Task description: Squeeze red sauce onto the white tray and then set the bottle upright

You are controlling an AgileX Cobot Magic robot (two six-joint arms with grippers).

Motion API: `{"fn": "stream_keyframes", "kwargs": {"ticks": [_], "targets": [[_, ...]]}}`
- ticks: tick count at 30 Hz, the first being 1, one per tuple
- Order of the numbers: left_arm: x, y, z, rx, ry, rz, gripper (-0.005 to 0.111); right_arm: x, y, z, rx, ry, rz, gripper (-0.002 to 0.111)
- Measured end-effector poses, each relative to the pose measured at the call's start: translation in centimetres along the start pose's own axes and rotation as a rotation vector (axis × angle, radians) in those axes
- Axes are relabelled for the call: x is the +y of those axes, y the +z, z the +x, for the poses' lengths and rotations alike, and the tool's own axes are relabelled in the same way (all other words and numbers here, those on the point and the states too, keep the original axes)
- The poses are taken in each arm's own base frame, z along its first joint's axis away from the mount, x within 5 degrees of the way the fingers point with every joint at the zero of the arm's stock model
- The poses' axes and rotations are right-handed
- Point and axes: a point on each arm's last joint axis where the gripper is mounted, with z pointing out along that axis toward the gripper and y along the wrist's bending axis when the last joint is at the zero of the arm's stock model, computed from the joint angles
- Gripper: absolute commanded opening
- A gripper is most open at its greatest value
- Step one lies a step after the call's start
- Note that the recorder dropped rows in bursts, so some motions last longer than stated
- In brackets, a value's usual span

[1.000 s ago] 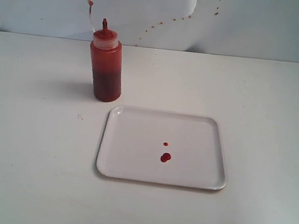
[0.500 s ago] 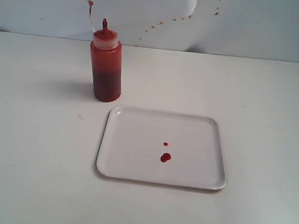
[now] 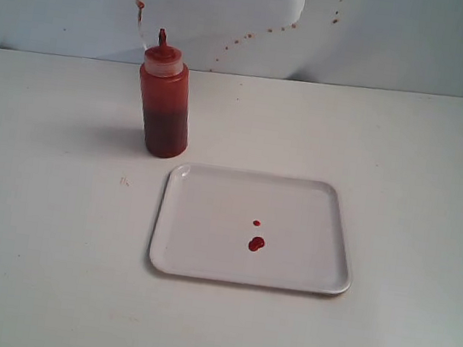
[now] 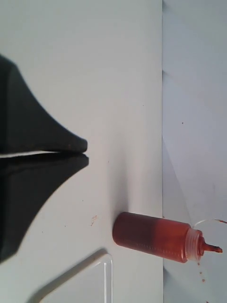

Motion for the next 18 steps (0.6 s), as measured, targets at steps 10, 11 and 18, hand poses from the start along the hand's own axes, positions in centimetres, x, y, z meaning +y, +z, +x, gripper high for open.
{"fn": "stream_keyframes", "kwargs": {"ticks": [10,11,18], "targets": [[0.0,0.0,0.0,0.000,0.000,0.000,0.000,-2.0,-7.9,0.1,-0.182,0.035,0.215,0.000],[0.0,0.0,0.0,0.000,0.000,0.000,0.000,-2.0,-7.9,0.1,-0.183,0.043,0.215,0.000],[0.0,0.0,0.0,-0.002,0.000,0.000,0.000,-1.9,-7.6,1.1,-0.178,0.146,0.206,0.000]]}}
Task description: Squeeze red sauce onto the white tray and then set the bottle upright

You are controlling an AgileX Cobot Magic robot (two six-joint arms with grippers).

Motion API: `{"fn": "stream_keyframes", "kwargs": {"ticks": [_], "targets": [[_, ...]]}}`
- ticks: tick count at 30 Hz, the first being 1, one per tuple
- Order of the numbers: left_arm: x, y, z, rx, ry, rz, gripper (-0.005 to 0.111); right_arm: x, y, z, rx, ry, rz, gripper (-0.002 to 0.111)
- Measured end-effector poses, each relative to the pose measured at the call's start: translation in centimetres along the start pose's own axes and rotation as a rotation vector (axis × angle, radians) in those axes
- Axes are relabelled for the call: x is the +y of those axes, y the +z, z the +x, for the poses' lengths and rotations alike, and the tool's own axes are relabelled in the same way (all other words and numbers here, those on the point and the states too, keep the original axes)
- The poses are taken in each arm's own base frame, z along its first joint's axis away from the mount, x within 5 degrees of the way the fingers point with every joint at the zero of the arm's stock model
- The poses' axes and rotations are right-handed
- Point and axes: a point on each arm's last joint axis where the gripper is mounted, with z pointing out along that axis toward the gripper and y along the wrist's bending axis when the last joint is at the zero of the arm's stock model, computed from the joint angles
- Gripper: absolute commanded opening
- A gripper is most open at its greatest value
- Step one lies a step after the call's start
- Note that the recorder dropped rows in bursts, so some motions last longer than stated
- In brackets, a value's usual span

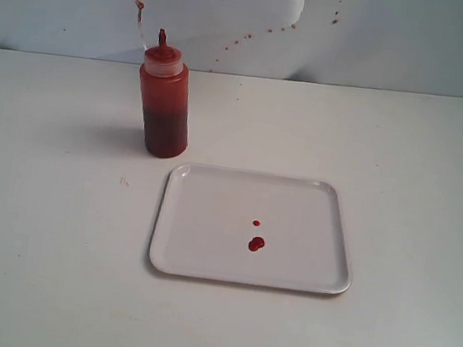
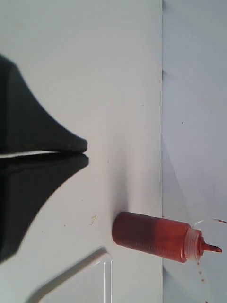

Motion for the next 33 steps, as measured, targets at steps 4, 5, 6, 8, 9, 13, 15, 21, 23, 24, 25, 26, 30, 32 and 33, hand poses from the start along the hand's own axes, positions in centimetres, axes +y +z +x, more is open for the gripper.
{"fn": "stream_keyframes", "kwargs": {"ticks": [4,5,6,8,9,13,15,21,23,24,25,26,30,32,33], "targets": [[0.0,0.0,0.0,0.000,0.000,0.000,0.000,0.2,0.1,1.3,-0.041,-0.020,-0.027,0.000],[0.0,0.0,0.0,0.000,0.000,0.000,0.000,0.3,0.1,1.7,-0.050,-0.021,-0.045,0.000],[0.0,0.0,0.0,0.000,0.000,0.000,0.000,0.5,0.1,2.1,-0.060,-0.019,-0.071,0.000],[0.0,0.0,0.0,0.000,0.000,0.000,0.000,0.9,0.0,3.2,-0.049,0.025,-0.125,0.000],[0.0,0.0,0.0,0.000,-0.002,0.000,0.000,1.1,0.0,3.9,-0.035,0.031,-0.150,0.000],[0.0,0.0,0.0,0.000,-0.002,0.000,0.000,1.3,-0.3,7.0,0.068,0.056,-0.187,0.000],[0.0,0.0,0.0,0.000,-0.002,0.000,0.000,1.2,-0.6,8.6,0.124,0.053,-0.188,0.000],[0.0,0.0,0.0,0.000,-0.002,0.000,0.000,0.6,-1.7,13.4,0.276,0.042,-0.176,0.000],[0.0,0.0,0.0,0.000,-0.002,0.000,0.000,0.5,-2.2,14.7,0.319,0.030,-0.172,0.000],[0.0,0.0,0.0,0.000,-0.002,0.000,0.000,0.4,-2.3,15.1,0.333,0.021,-0.173,0.000],[0.0,0.0,0.0,0.000,-0.002,0.000,0.000,0.4,-2.4,15.4,0.346,0.009,-0.173,0.000],[0.0,0.0,0.0,0.000,-0.002,0.000,0.000,0.3,-2.5,15.6,0.354,-0.008,-0.176,0.000],[0.0,0.0,0.0,0.000,-0.002,0.000,0.000,0.3,-2.7,16.1,0.397,-0.094,-0.193,0.000],[0.0,0.0,0.0,0.000,-0.002,0.000,0.000,0.3,-2.8,16.3,0.423,-0.123,-0.201,0.000],[0.0,0.0,0.0,0.000,-0.002,0.000,0.000,0.3,-2.8,16.4,0.432,-0.130,-0.203,0.000]]}}
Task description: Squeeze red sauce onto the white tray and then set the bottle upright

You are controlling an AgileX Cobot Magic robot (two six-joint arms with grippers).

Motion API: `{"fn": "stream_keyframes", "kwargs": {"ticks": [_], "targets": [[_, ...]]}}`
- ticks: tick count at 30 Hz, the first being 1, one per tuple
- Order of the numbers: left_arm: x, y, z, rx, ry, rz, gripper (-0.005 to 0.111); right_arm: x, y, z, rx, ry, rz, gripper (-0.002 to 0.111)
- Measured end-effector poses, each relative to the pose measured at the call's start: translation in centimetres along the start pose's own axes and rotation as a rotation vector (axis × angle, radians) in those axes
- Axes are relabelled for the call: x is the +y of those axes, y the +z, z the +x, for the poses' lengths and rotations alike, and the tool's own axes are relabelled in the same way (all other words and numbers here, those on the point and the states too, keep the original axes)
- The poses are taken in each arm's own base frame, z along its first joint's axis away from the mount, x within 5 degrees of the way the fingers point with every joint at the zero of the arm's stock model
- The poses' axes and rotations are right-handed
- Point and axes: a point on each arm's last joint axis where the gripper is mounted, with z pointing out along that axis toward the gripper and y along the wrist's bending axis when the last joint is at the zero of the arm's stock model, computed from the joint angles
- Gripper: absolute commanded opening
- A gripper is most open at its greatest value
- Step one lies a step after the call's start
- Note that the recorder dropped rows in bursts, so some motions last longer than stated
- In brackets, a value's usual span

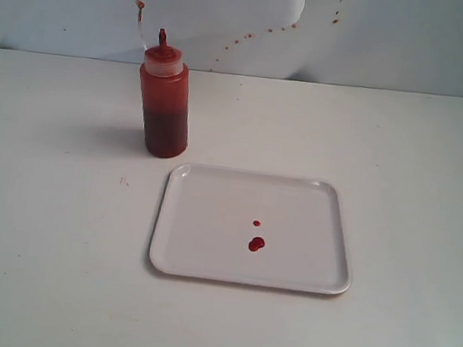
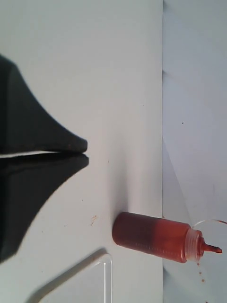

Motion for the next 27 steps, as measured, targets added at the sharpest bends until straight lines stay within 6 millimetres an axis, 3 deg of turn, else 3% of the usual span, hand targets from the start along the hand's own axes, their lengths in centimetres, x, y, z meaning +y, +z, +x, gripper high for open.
{"fn": "stream_keyframes", "kwargs": {"ticks": [15,27], "targets": [[0.0,0.0,0.0,0.000,0.000,0.000,0.000,0.3,-0.3,2.2,0.246,-0.015,-0.033,0.000],[0.0,0.0,0.0,0.000,0.000,0.000,0.000,0.4,-0.5,2.9,0.324,-0.017,-0.043,0.000]]}}
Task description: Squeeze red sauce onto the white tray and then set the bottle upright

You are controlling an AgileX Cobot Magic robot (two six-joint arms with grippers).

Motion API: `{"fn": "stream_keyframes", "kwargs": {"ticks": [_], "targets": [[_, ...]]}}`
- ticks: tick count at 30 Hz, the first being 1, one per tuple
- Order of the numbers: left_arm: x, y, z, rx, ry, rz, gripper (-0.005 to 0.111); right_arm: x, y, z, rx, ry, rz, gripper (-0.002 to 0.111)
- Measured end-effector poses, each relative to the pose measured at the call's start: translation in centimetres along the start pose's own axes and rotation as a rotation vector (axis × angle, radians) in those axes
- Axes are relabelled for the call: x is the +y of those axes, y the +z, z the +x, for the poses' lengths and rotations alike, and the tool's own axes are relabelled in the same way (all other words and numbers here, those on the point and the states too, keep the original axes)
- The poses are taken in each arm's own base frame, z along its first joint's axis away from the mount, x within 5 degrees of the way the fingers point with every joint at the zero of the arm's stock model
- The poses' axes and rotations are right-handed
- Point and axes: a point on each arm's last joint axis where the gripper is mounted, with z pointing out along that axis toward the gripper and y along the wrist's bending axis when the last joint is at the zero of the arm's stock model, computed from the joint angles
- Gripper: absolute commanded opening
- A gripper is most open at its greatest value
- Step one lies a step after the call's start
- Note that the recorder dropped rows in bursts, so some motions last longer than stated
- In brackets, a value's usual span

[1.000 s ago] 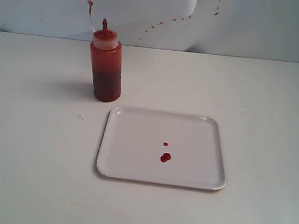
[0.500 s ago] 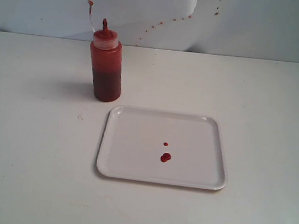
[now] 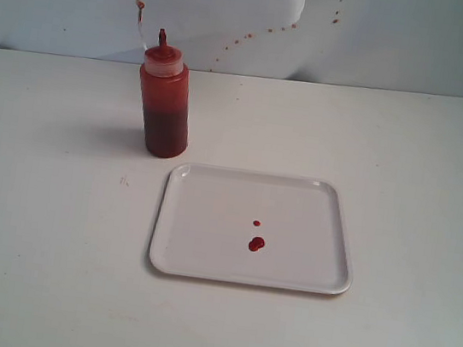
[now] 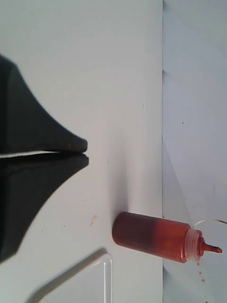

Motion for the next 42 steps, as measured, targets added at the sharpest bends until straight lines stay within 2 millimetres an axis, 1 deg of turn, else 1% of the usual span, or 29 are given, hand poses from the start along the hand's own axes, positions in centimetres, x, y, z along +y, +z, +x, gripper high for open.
{"fn": "stream_keyframes", "kwargs": {"ticks": [6,29,34,39,42], "targets": [[0.0,0.0,0.0,0.000,0.000,0.000,0.000,0.1,0.0,0.6,0.071,-0.002,-0.010,0.000],[0.0,0.0,0.0,0.000,0.000,0.000,0.000,0.1,0.0,0.7,0.080,-0.002,-0.013,0.000],[0.0,0.0,0.0,0.000,0.000,0.000,0.000,0.5,-0.1,0.7,0.078,-0.017,-0.084,0.000],[0.0,0.0,0.0,0.000,0.000,0.000,0.000,1.1,-0.2,0.7,0.074,-0.042,-0.197,0.000],[0.0,0.0,0.0,0.000,0.000,0.000,0.000,1.1,-0.2,0.7,0.073,-0.043,-0.202,0.000]]}}
